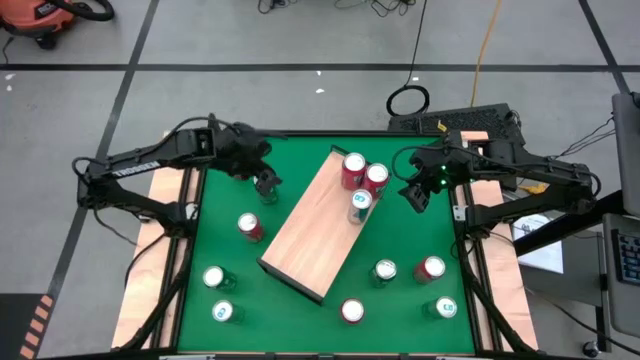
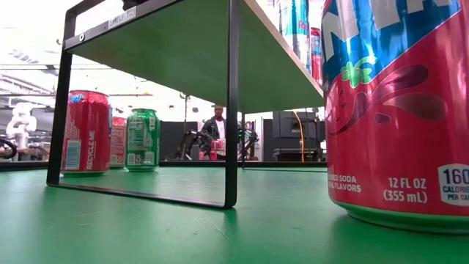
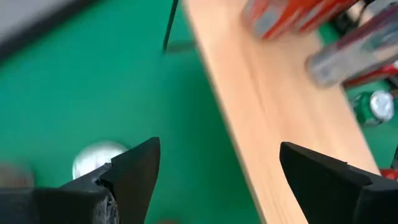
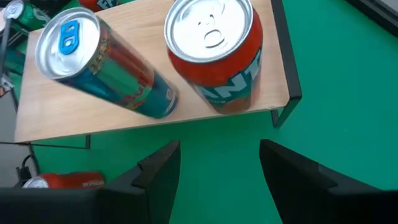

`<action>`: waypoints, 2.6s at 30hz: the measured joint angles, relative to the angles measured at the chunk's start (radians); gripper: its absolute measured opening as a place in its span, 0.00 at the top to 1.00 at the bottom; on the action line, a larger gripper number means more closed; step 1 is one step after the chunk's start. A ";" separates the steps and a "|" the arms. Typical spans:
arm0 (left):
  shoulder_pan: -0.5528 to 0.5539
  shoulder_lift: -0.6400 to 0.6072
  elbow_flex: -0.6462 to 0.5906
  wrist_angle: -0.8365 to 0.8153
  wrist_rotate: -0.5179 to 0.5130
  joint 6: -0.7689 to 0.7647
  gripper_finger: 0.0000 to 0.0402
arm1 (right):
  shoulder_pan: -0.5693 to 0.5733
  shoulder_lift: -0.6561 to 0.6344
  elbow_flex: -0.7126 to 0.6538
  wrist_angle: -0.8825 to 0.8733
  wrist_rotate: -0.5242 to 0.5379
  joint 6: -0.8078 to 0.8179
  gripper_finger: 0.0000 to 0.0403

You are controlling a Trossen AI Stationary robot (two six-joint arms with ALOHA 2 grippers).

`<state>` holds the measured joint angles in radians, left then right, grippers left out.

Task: Sort soda cans
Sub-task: Put the red soda can on the shelf and align it with the other red soda cans

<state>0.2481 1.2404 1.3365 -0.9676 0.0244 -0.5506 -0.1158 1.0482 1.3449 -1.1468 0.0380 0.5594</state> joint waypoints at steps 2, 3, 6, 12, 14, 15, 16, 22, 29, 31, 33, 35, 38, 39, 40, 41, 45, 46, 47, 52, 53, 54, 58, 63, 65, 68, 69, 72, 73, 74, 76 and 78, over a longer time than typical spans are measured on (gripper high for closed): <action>-0.029 -0.001 0.000 -0.046 0.000 -0.061 0.17 | 0.000 -0.009 0.000 -0.009 -0.016 0.000 0.48; -0.046 -0.001 0.000 -0.060 0.000 -0.088 0.17 | 0.000 -0.013 0.000 -0.015 -0.016 0.000 0.48; -0.104 0.000 0.000 -0.102 -0.002 -0.146 0.17 | 0.000 -0.027 0.000 -0.019 -0.017 -0.001 0.48; -0.229 0.000 0.000 -0.266 -0.012 -0.208 0.17 | 0.000 -0.049 0.000 -0.019 -0.017 -0.003 0.48; -0.265 0.000 0.000 -0.336 -0.038 -0.255 0.17 | 0.000 -0.053 0.000 -0.018 -0.017 0.004 0.48; -0.277 0.000 0.000 -0.375 -0.044 -0.291 0.17 | 0.000 -0.054 0.000 -0.018 -0.017 0.007 0.48; -0.284 0.000 0.000 -0.413 -0.042 -0.328 0.17 | 0.000 -0.056 0.000 -0.018 -0.017 0.013 0.48; -0.283 0.000 0.000 -0.496 -0.008 -0.407 0.17 | 0.001 -0.056 0.000 -0.018 -0.017 0.020 0.48; -0.286 0.004 -0.054 -0.430 -0.026 -0.457 0.17 | 0.001 -0.055 0.000 -0.018 -0.017 0.006 0.48; -0.285 0.003 -0.090 -0.405 0.004 -0.498 0.17 | 0.001 -0.055 0.000 -0.018 -0.017 0.014 0.48; -0.285 0.004 -0.136 -0.371 0.046 -0.527 0.16 | 0.001 -0.055 0.000 -0.018 -0.017 0.033 0.48; -0.285 0.005 -0.177 -0.357 0.066 -0.542 0.13 | 0.001 -0.055 0.000 -0.018 -0.017 0.056 0.48; -0.288 0.003 -0.227 -0.331 0.057 -0.543 0.08 | 0.001 -0.055 0.000 -0.018 -0.017 0.083 0.48; -0.288 0.004 -0.241 -0.311 0.053 -0.543 0.06 | 0.001 -0.055 0.000 -0.018 -0.018 0.091 0.48; -0.287 0.004 -0.254 -0.292 0.042 -0.542 0.05 | 0.001 -0.055 0.000 -0.018 -0.018 0.099 0.48; -0.286 0.004 -0.263 -0.280 0.031 -0.536 0.03 | 0.001 -0.055 0.000 -0.018 -0.017 0.106 0.48; -0.280 0.004 -0.286 -0.188 0.012 -0.490 0.01 | 0.001 -0.055 0.000 -0.018 -0.016 0.137 0.48; -0.280 0.004 -0.297 -0.174 -0.002 -0.486 0.01 | 0.001 -0.055 0.000 -0.017 -0.016 0.147 0.48; -0.278 0.004 -0.309 -0.158 -0.016 -0.477 0.01 | 0.001 -0.055 0.000 -0.017 -0.016 0.156 0.48; -0.259 0.004 -0.363 -0.151 -0.060 -0.454 0.01 | 0.001 -0.055 0.000 -0.017 -0.015 0.206 0.48; -0.258 0.004 -0.373 -0.134 -0.061 -0.445 0.01 | 0.001 -0.055 0.000 -0.017 -0.016 0.217 0.48; -0.257 0.004 -0.385 -0.124 -0.060 -0.434 0.01 | 0.001 -0.055 0.000 -0.017 -0.016 0.229 0.48; -0.256 0.003 -0.433 -0.075 -0.038 -0.381 0.01 | 0.001 -0.055 0.000 -0.014 -0.016 0.254 0.48; -0.257 0.004 -0.456 -0.041 -0.014 -0.383 0.02 | 0.001 -0.055 0.000 0.006 -0.016 0.283 0.48; -0.256 0.003 -0.456 -0.038 -0.014 -0.384 0.04 | 0.006 -0.055 0.000 0.009 -0.016 0.293 0.48; -0.256 0.003 -0.456 -0.039 -0.003 -0.381 0.11 | 0.018 -0.055 0.000 0.015 -0.015 0.300 0.48; -0.256 0.003 -0.456 -0.039 0.003 -0.378 0.13 | 0.020 -0.055 0.000 0.014 -0.015 0.300 0.48; -0.256 0.003 -0.456 -0.039 0.007 -0.384 0.20 | 0.021 -0.055 0.000 0.014 -0.013 0.289 0.48; -0.256 0.003 -0.456 -0.039 0.013 -0.383 0.22 | 0.021 -0.055 0.000 0.015 -0.013 0.288 0.48; -0.256 0.003 -0.456 -0.039 0.018 -0.384 0.24 | 0.020 -0.055 0.000 0.015 -0.013 0.287 0.48; -0.255 0.003 -0.452 -0.041 0.021 -0.382 0.27 | 0.020 -0.055 0.000 0.018 -0.013 0.283 0.48; -0.255 0.004 -0.444 -0.048 0.030 -0.378 0.29 | 0.020 -0.055 0.000 0.028 -0.015 0.284 0.48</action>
<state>-0.0071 1.2444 0.8928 -1.0159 0.0540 -0.9290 -0.0956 0.9932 1.3449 -1.1187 0.0229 0.8431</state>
